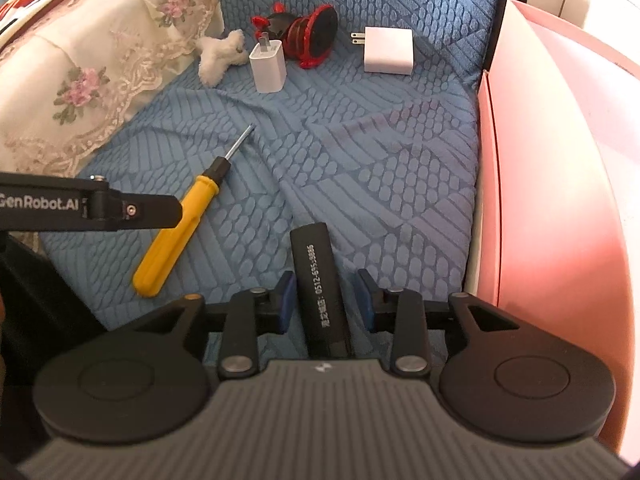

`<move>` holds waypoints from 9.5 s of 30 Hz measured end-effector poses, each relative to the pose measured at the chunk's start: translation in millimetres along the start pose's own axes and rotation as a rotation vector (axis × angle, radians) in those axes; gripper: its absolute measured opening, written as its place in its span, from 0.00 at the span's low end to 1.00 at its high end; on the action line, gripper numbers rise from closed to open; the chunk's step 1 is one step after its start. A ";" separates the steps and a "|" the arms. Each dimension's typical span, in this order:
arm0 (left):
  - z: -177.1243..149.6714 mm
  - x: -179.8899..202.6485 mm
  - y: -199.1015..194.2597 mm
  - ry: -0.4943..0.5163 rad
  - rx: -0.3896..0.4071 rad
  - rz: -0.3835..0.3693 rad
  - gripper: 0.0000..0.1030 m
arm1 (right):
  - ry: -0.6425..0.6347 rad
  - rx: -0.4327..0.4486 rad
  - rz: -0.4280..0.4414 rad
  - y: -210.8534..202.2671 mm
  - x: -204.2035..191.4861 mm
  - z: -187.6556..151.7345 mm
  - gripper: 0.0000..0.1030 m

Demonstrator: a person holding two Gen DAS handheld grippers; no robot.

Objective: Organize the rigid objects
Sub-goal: 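Lift the screwdriver and USB stick and carry both toward the pink box, then lower both into the pink box and open both tools, then move both open tools back over the chair seat, then grasp the white phone charger with left tool while right tool grasps the red-black figurine, then lift the charger and figurine off the seat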

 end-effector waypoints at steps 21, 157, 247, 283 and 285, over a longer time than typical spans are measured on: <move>2.2 15.0 31.8 0.164 0.015 0.125 0.22 | -0.016 0.028 -0.010 -9.0 4.0 2.9 0.26; 63.9 107.8 -156.3 0.258 0.382 -0.049 0.21 | -0.002 0.326 0.036 -169.5 11.0 60.9 0.27; 143.3 6.9 121.8 0.186 0.040 -0.062 0.40 | 0.240 0.119 0.190 94.8 22.3 209.9 0.24; 60.6 -1.8 24.4 0.111 0.013 -0.040 0.30 | 0.191 0.112 0.070 -9.7 6.0 77.6 0.14; 51.3 -0.1 19.9 0.115 0.010 -0.039 0.30 | 0.189 0.114 0.058 -14.2 4.5 71.2 0.14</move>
Point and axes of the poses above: each gripper's, at about its wrist camera, not at the fingertips, and y roughly the way its jaws point, x to its right, z to its top, the point moved 10 cm from there along y, roughly the way its jaws point, and after that the axes turned 6 degrees about y, right-handed, at the moved point
